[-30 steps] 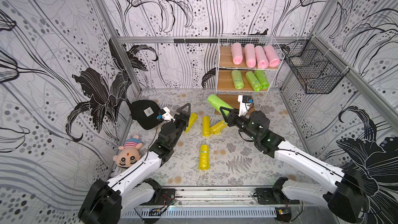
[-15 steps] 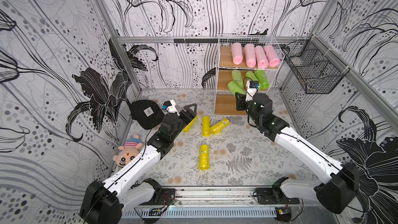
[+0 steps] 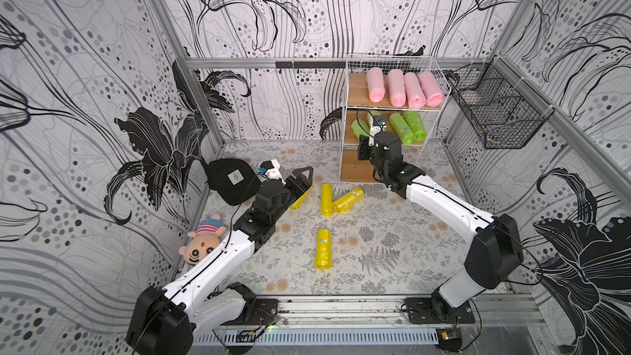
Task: Sort the rolls of trash bags by color and place them on the shelf
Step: Place the roll of trash bags on the shelf.
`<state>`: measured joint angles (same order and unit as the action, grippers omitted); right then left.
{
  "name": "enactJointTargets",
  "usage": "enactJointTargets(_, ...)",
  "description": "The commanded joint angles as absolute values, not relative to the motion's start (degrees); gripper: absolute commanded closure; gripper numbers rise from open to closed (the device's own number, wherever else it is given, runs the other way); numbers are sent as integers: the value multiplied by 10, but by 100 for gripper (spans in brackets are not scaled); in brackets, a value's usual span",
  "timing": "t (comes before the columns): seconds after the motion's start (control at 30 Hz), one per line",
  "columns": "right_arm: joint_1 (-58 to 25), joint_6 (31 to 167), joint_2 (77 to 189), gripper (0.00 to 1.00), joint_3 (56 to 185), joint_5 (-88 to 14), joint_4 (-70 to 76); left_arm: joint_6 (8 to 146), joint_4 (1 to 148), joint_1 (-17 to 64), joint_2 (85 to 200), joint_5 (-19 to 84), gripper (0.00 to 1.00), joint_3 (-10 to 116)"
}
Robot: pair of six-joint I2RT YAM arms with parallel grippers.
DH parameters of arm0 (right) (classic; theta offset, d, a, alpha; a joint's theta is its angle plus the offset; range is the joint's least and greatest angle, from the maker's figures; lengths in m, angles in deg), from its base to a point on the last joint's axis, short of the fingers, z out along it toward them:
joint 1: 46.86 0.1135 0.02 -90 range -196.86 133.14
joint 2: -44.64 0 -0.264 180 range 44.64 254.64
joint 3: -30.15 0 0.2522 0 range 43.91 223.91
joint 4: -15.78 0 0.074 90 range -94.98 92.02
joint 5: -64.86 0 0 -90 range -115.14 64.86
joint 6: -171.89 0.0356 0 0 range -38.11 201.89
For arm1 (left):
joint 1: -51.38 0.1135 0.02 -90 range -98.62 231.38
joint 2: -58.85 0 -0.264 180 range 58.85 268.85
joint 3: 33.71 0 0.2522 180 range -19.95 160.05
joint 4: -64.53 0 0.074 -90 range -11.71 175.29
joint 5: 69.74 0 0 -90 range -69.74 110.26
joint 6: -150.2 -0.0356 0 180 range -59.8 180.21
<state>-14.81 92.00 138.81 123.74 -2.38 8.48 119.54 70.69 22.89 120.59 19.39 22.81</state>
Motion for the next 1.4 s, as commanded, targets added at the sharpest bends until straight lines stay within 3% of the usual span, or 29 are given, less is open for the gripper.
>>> enactJointTargets(0.0,-150,897,1420,65,1274,34,144,1187,698,230,1197,200,22,235)
enactJointTargets(0.33,-150,848,1507,65,1340,125,149,1182,712,230,1170,194,22,229)
enactJointTargets(0.83,-179,817,1494,62,1317,169,148,1178,717,231,1151,191,22,219)
enactJointTargets(1.37,-183,862,1472,36,1299,105,115,1178,717,230,1151,192,22,218)
